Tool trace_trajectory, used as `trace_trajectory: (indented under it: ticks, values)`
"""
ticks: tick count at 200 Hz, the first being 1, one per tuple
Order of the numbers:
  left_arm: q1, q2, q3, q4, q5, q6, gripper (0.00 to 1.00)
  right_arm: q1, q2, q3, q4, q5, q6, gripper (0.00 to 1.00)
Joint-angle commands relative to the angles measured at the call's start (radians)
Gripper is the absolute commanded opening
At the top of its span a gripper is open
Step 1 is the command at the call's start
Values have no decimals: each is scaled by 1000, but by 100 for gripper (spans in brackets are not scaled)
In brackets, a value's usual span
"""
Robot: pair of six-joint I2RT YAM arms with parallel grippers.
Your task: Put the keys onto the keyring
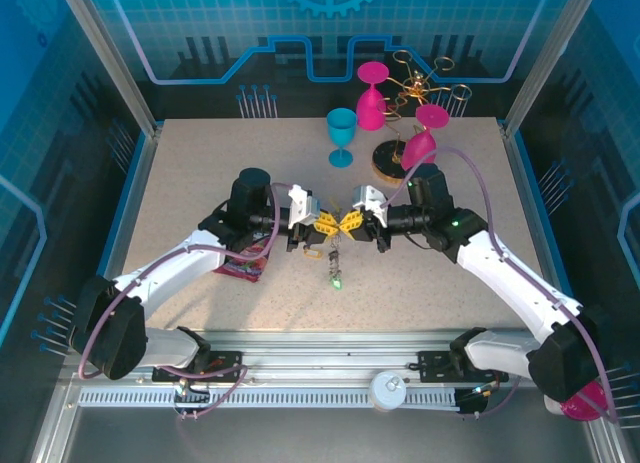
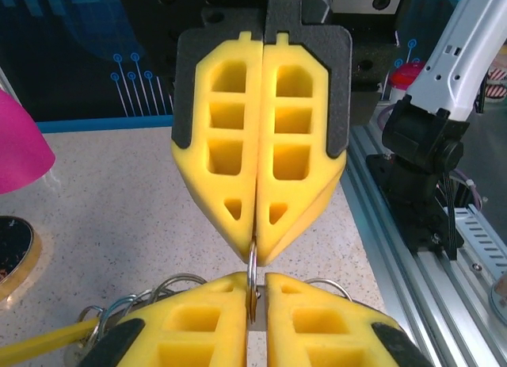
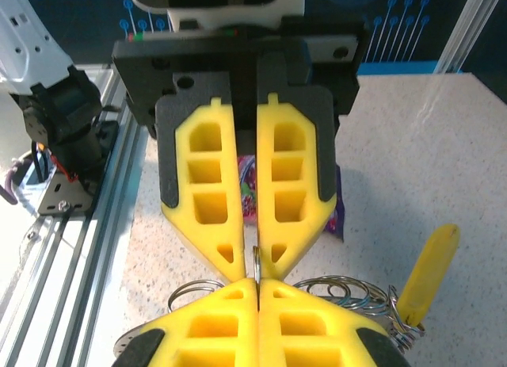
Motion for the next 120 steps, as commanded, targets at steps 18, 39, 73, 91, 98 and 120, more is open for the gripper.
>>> trace_trajectory:
  ticks: [18, 39, 73, 91, 98, 120]
  values:
    - [-9, 0, 64, -95, 22, 61, 3, 34, 17, 73, -117, 23, -66, 0]
    - [-12, 10, 72, -101, 28, 62, 0, 49, 26, 96, -138, 20, -71, 0]
    - [-13, 8, 75, -123, 25, 85, 0, 51, 9, 106, -114, -2, -46, 0]
    - [-13, -3, 50, -58, 21, 62, 0, 34, -25, 58, -15, 30, 18, 19]
    - [-12, -10, 30, -5, 16, 41, 0, 20, -50, 18, 43, 28, 41, 32]
    - [-13, -24, -38, 198, 14, -71, 0, -16, -128, -116, 234, 23, 102, 38]
